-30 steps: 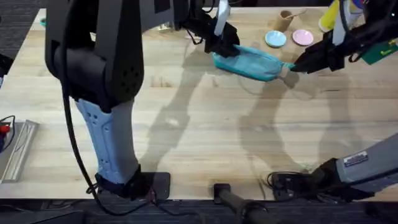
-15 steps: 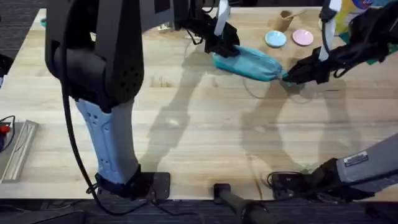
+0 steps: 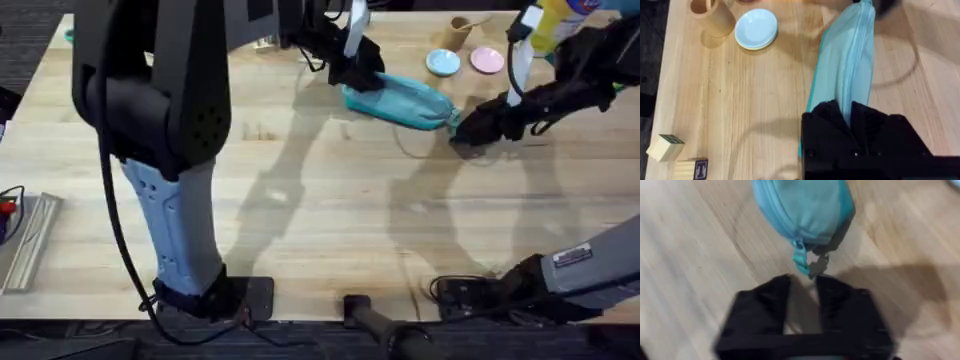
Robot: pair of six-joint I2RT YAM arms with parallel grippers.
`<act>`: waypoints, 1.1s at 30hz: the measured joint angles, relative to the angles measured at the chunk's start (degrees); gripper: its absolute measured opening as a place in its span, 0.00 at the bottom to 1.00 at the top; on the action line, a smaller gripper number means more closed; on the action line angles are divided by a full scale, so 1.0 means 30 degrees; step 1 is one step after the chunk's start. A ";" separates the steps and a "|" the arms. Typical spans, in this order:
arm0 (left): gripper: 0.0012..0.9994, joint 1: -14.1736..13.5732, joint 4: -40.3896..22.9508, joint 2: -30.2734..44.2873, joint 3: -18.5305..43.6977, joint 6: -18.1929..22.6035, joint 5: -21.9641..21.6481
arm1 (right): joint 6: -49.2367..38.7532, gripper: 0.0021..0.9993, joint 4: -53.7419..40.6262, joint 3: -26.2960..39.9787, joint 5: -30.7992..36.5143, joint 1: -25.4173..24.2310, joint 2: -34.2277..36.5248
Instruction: Unzip the bag, pick up the pens from the table one at a time and place them inside, then zip the bag closed.
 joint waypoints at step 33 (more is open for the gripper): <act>0.04 0.0062 -0.0035 0.0000 0.0000 0.0000 0.0000 | -0.0542 1.00 -1.1023 1.1964 0.2171 0.1743 -0.1559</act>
